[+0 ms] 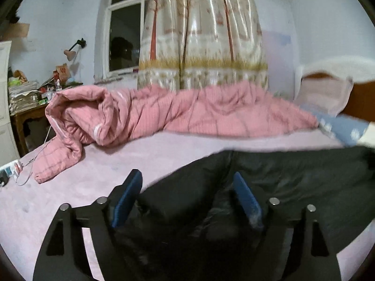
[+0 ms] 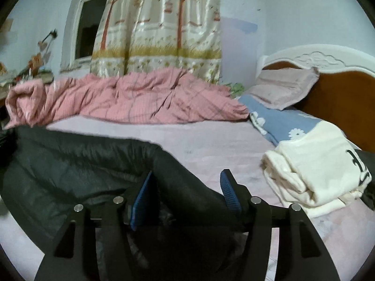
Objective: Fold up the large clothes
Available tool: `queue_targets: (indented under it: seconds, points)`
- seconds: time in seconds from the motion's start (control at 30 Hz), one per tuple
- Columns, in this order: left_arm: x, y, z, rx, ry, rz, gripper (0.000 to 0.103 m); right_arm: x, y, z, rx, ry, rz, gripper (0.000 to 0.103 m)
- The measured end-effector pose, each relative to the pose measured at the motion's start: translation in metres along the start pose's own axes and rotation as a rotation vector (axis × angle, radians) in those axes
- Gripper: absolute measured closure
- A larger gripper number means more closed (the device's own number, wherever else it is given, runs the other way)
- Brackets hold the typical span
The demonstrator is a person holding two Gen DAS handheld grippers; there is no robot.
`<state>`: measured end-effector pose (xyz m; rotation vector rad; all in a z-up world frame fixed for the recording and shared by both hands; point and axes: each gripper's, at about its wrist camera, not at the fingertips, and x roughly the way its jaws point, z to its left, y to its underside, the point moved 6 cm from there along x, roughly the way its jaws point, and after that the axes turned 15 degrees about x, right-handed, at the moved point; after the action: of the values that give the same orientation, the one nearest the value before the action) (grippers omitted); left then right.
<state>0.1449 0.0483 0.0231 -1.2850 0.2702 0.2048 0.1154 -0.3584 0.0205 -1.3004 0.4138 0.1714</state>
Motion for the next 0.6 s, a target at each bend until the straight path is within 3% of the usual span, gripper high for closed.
queue_targets:
  seconds: [0.1, 0.17, 0.23, 0.3, 0.43, 0.6]
  points:
    - [-0.019, -0.01, -0.002, -0.018, 0.043, -0.068, 0.009, -0.026, -0.009, -0.001, 0.061, -0.046, -0.052, 0.025]
    - [-0.03, -0.016, -0.01, 0.001, 0.123, -0.11, 0.003, -0.04, -0.012, 0.004, 0.081, -0.112, -0.057, 0.021]
    - [-0.035, -0.02, -0.025, 0.038, 0.254, -0.119, 0.0, -0.047, -0.006, 0.017, 0.1, -0.265, 0.023, 0.016]
    - [-0.031, -0.017, -0.038, 0.063, 0.318, -0.088, 0.0, -0.04, 0.011, 0.034, 0.099, -0.396, 0.146, 0.016]
    - [0.003, 0.001, -0.049, 0.084, 0.284, 0.058, 0.0, -0.013, 0.036, 0.047, 0.006, -0.263, 0.187, 0.016]
    - [0.046, 0.028, -0.034, 0.006, 0.219, 0.212, 0.0, 0.026, 0.044, 0.037, 0.035, -0.143, 0.207, 0.016]
